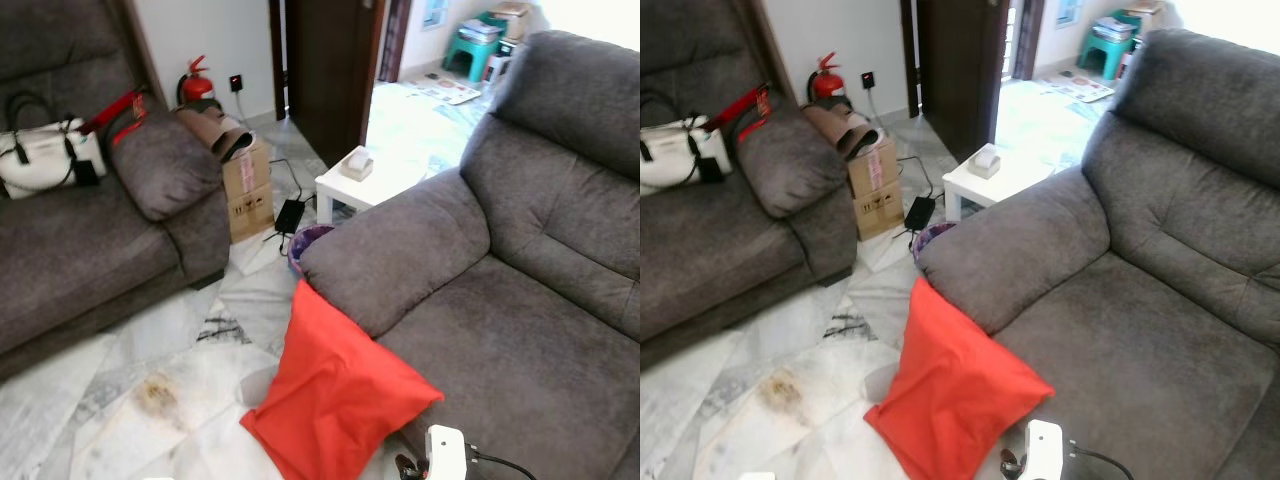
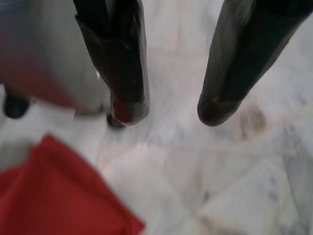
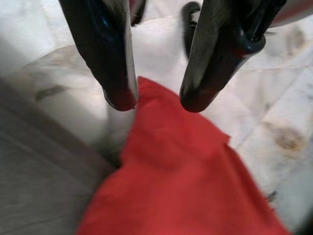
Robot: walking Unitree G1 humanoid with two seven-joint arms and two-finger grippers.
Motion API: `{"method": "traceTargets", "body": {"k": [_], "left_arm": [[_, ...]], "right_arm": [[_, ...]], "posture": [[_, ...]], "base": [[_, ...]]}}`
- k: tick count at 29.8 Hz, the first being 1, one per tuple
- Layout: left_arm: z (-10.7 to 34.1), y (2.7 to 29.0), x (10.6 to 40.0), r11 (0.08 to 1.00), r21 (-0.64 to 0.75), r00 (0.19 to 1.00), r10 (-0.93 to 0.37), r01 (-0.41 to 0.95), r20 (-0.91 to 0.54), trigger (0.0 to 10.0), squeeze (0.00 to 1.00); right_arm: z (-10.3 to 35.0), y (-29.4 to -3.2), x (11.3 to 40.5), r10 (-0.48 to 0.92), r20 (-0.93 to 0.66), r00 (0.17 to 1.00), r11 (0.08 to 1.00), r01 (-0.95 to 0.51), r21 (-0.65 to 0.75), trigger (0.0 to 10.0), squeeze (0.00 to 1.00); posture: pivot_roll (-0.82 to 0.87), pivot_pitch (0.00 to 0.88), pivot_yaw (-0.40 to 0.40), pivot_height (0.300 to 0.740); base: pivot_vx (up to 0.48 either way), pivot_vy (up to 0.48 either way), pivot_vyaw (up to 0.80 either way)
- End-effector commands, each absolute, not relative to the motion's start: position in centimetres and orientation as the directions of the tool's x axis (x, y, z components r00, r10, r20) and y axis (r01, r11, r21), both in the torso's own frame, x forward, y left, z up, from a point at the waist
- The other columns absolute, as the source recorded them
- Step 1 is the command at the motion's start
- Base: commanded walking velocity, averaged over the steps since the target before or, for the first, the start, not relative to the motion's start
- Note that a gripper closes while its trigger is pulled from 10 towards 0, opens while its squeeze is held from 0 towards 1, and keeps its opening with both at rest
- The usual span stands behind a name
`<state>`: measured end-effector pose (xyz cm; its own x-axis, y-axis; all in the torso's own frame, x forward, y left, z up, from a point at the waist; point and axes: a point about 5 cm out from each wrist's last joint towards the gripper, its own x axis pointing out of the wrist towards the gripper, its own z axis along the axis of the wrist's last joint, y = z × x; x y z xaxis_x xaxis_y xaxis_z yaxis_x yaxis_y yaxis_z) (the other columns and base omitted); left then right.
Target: Move the pillow to the sofa from floor
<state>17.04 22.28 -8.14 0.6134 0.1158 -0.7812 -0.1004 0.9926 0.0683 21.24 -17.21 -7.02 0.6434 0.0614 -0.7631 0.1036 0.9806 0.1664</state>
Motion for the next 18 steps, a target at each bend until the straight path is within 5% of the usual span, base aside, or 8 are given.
{"method": "traceTargets", "body": {"k": [1, 7, 10, 12, 18], "left_arm": [[-8.8, 22.2, 15.6, 0.991, 0.074, 0.577, 0.126, -0.112, -0.807, 10.0, 0.00], [-6.5, 22.9, 19.5, 0.985, 0.092, 0.720, 0.171, -0.147, -0.673, 10.0, 0.00], [-2.9, 23.0, 24.1, 0.987, 0.082, 0.866, 0.158, -0.136, -0.474, 10.0, 0.00], [0.1, 22.6, 26.8, 0.991, 0.104, 0.943, 0.116, -0.088, -0.312, 10.0, 0.00], [3.5, 21.9, 28.4, 0.987, 0.156, 0.990, 0.051, -0.030, -0.128, 10.0, 0.00]], "right_arm": [[-7.5, -17.3, 20.4, 0.056, -0.780, 0.623, 0.979, 0.119, 0.165, 10.0, 0.00], [-7.3, -17.3, 20.6, 0.070, -0.752, 0.655, 0.977, 0.106, 0.183, 10.0, 0.00], [-6.7, -17.2, 21.2, 0.083, -0.681, 0.727, 0.973, 0.087, 0.212, 10.0, 0.00], [-3.9, -16.2, 24.9, 0.130, -0.517, 0.846, 0.962, 0.019, 0.273, 10.0, 0.00], [0.4, -15.5, 29.0, 0.143, -0.287, 0.947, 0.955, -0.057, 0.290, 10.0, 0.00]], "posture": [[0.05, 0.110, 0.017, 0.740], [0.05, 0.115, 0.016, 0.740], [0.06, 0.119, 0.022, 0.740], [0.05, 0.118, 0.026, 0.740], [0.05, 0.125, 0.038, 0.740]], "base": [[0.000, 0.000, 0.00], [0.000, 0.000, 0.00], [0.000, 0.000, 0.00], [0.000, 0.000, 0.00], [0.000, 0.000, 0.00]]}}
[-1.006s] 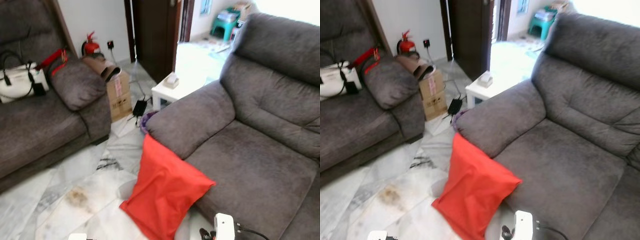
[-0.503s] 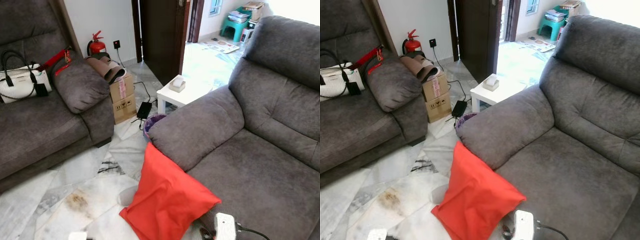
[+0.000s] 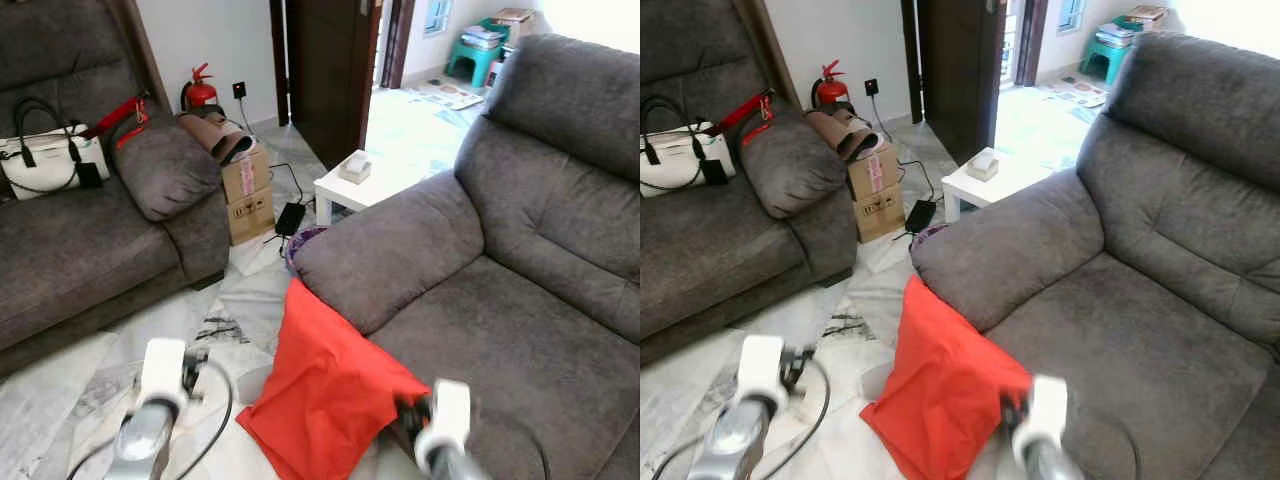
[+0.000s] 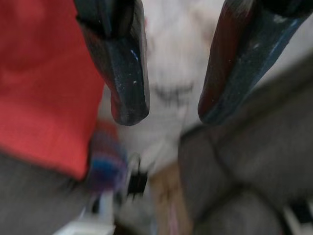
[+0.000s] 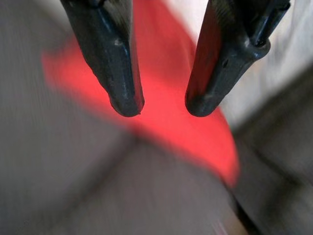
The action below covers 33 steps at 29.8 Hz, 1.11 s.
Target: Move the pillow to the sofa from floor
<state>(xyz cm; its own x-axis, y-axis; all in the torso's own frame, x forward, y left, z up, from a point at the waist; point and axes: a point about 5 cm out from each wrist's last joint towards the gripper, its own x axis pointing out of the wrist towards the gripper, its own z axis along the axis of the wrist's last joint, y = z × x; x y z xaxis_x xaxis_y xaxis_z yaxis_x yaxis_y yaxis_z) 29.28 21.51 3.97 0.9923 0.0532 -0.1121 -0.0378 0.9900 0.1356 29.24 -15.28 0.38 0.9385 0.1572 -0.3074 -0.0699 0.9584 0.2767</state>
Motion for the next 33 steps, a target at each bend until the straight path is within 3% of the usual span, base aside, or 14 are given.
{"method": "traceTargets", "body": {"k": [1, 10, 20, 33], "left_arm": [[3.7, 21.9, 28.4, 0.988, 0.153, 0.993, 0.049, -0.032, -0.110, 10.0, 0.00], [4.2, 21.7, 25.7, 0.984, 0.176, 0.998, 0.021, -0.011, -0.059, 10.0, 0.00], [5.7, 20.5, 26.0, 0.986, 0.164, 0.999, -0.022, 0.027, -0.033, 10.0, 0.00], [7.2, 20.6, 27.0, 0.981, 0.193, 0.999, -0.035, 0.036, -0.012, 10.0, 0.00]], "right_arm": [[0.7, -15.5, 29.3, 0.137, -0.266, 0.954, 0.954, -0.055, 0.294, 10.0, 0.00], [1.8, -15.9, 29.0, 0.084, -0.139, 0.987, 0.946, -0.035, 0.321, 10.0, 0.00], [2.6, -15.9, 29.5, 0.062, -0.108, 0.992, 0.941, -0.022, 0.338, 10.0, 0.00], [2.7, -15.0, 29.6, 0.088, -0.099, 0.991, 0.931, -0.046, 0.362, 10.0, 0.00]], "posture": [[0.05, 0.125, 0.038, 0.740], [0.06, 0.122, 0.052, 0.740], [0.05, 0.107, 0.057, 0.740], [0.05, 0.112, 0.059, 0.740]], "base": [[0.000, 0.000, 0.00], [0.000, 0.000, 0.00], [0.000, 0.000, 0.00], [0.289, 0.000, 0.00]]}}
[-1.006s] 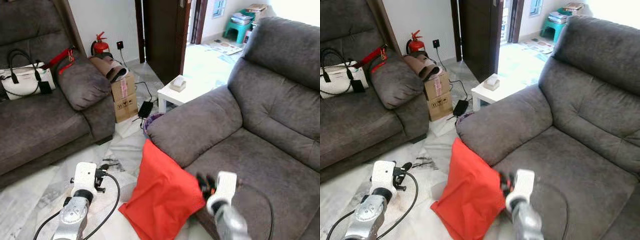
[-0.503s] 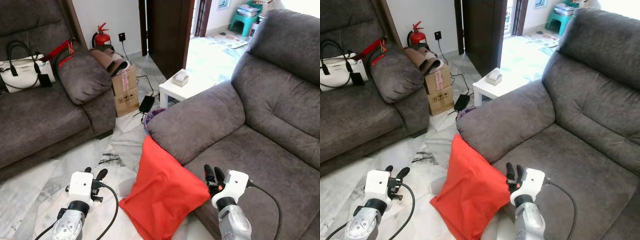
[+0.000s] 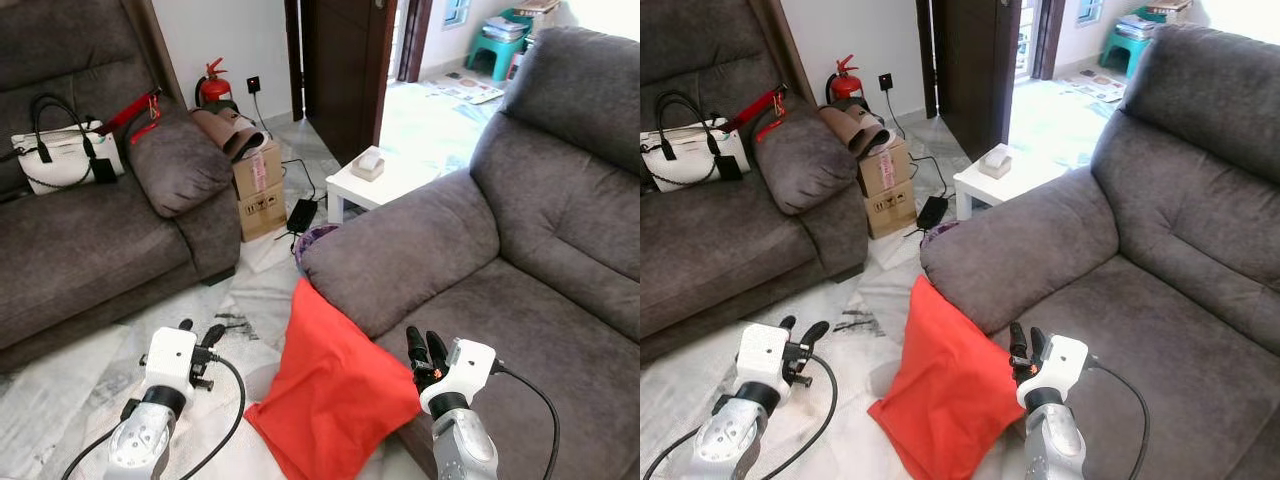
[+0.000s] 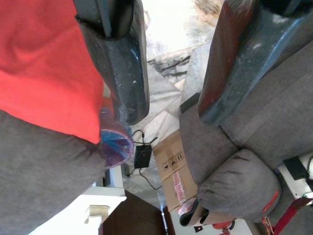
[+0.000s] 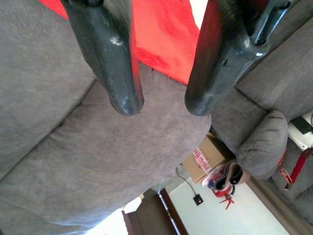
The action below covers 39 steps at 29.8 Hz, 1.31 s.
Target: Move the pillow to the sofa from floor
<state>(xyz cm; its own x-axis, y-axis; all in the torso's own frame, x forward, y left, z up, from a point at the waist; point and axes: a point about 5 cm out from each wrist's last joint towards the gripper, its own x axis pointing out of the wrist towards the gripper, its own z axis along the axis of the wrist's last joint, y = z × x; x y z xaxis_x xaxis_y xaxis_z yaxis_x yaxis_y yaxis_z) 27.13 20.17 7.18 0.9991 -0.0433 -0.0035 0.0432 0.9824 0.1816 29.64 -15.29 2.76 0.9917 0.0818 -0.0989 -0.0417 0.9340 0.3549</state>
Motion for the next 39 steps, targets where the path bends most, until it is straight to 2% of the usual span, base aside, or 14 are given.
{"method": "traceTargets", "body": {"k": [1, 5, 25, 32, 39], "left_arm": [[7.35, 20.66, 27.07, 0.981, 0.193, 0.999, -0.033, 0.034, -0.009, 10.0, 0.00], [7.76, 20.63, 27.21, 0.983, 0.180, 1.000, -0.027, 0.027, 0.000, 10.0, 0.00], [8.16, 20.13, 27.21, 0.980, 0.197, 0.999, -0.040, 0.040, -0.006, 10.0, 0.00], [8.17, 20.06, 27.24, 0.979, 0.198, 0.999, -0.043, 0.044, -0.009, 10.0, 0.00], [8.26, 20.23, 27.24, 0.981, 0.189, 0.999, -0.037, 0.038, -0.008, 10.0, 0.00]], "right_arm": [[2.84, -15.01, 29.61, 0.088, -0.094, 0.992, 0.930, -0.048, 0.364, 10.0, 0.00], [2.96, -14.93, 29.68, 0.094, -0.089, 0.992, 0.929, -0.055, 0.366, 10.0, 0.00], [2.93, -14.72, 29.49, 0.117, -0.095, 0.989, 0.929, -0.075, 0.363, 10.0, 0.00], [2.91, -14.59, 29.43, 0.128, -0.098, 0.987, 0.931, -0.086, 0.355, 10.0, 0.00], [3.01, -14.75, 29.48, 0.108, -0.093, 0.990, 0.928, -0.067, 0.366, 10.0, 0.00]], "posture": [[0.05, 0.117, 0.058, 0.740], [0.05, 0.127, 0.055, 0.740], [0.06, 0.146, 0.050, 0.740], [0.06, 0.145, 0.050, 0.740], [0.06, 0.143, 0.050, 0.740]], "base": [[0.304, 0.000, 0.00], [0.295, 0.000, 0.00], [0.000, 0.000, 0.00], [0.000, -0.306, 0.00], [0.000, 0.000, 0.00]]}}
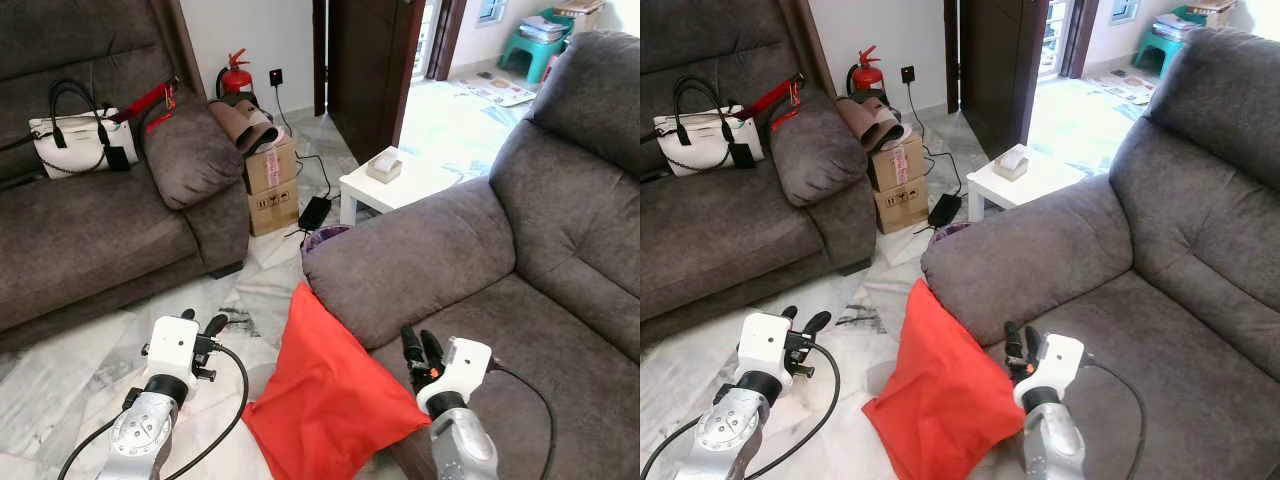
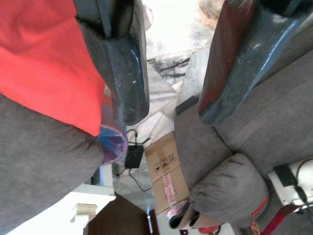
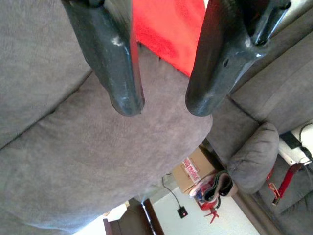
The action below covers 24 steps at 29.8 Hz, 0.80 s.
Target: Move the pillow to the sofa from floor
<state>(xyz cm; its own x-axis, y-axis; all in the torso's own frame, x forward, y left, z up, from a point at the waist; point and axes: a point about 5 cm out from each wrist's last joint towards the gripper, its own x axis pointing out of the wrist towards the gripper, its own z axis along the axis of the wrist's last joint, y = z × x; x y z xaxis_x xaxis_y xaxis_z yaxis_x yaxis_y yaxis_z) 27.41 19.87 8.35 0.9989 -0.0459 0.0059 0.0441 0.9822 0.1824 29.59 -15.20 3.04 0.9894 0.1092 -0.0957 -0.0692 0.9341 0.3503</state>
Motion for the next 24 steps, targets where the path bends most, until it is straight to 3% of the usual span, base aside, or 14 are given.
{"method": "traceTargets", "body": {"k": [1, 10, 18, 24], "left_arm": [[8.28, 20.24, 27.19, 0.981, 0.188, 0.999, -0.038, 0.039, -0.007, 10.0, 0.00], [8.49, 20.15, 27.11, 0.980, 0.192, 0.999, -0.045, 0.044, -0.003, 10.0, 0.00], [8.58, 20.16, 27.21, 0.981, 0.188, 0.999, -0.046, 0.045, -0.003, 10.0, 0.00], [8.58, 20.21, 27.18, 0.981, 0.187, 0.999, -0.047, 0.046, -0.003, 10.0, 0.00]], "right_arm": [[3.02, -14.75, 29.48, 0.110, -0.093, 0.990, 0.929, -0.069, 0.365, 10.0, 0.00], [3.08, -14.71, 29.41, 0.114, -0.089, 0.989, 0.928, -0.074, 0.365, 10.0, 0.00], [3.07, -14.53, 29.58, 0.114, -0.103, 0.988, 0.926, -0.069, 0.370, 10.0, 0.00], [2.94, -14.63, 29.55, 0.110, -0.113, 0.987, 0.926, -0.061, 0.374, 10.0, 0.00]], "posture": [[0.06, 0.143, 0.050, 0.740], [0.06, 0.146, 0.048, 0.740], [0.06, 0.147, 0.048, 0.740], [0.06, 0.147, 0.048, 0.740]], "base": [[0.000, 0.000, 0.00], [0.000, 0.000, 0.00], [0.285, 0.000, 0.00], [0.314, 0.000, -0.76]]}}
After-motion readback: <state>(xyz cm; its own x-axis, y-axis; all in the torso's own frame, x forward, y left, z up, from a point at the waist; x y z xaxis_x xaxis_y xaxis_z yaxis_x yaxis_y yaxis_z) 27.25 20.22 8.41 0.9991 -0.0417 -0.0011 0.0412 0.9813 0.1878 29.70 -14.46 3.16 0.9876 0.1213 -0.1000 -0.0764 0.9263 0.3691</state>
